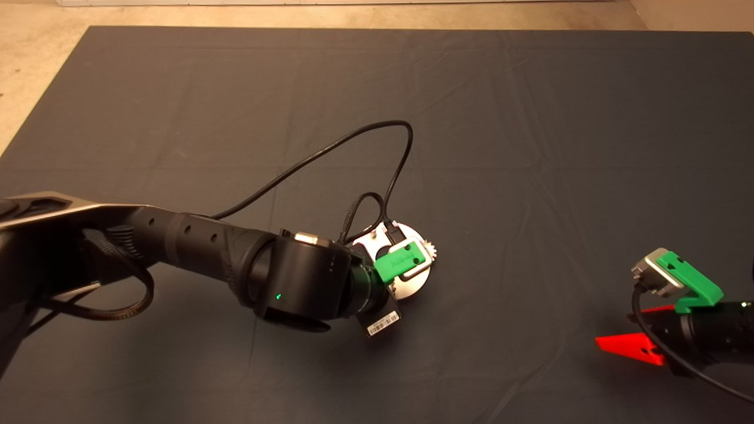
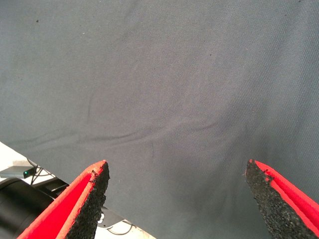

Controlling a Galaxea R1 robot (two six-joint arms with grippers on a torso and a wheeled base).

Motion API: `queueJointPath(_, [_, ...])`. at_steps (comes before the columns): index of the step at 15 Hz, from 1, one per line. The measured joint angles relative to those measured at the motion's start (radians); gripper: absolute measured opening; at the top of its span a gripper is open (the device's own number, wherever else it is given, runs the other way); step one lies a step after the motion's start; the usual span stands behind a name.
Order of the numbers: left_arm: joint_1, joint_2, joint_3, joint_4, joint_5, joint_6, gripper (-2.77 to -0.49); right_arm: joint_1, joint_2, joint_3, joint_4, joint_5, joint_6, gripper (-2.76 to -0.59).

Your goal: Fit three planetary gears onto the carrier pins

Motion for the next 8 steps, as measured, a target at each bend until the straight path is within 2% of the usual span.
queueJointPath(5, [-0.016,-0.001,-0.007,-0.002,0.006,0.0,-2.48,0.0,0.0,0.0,0.0,0.0,0.0,-1.33])
queueJointPath(8, [-0.016,-0.001,-0.007,-0.002,0.006,0.0,-2.48,0.0,0.0,0.0,0.0,0.0,0.0,-1.33])
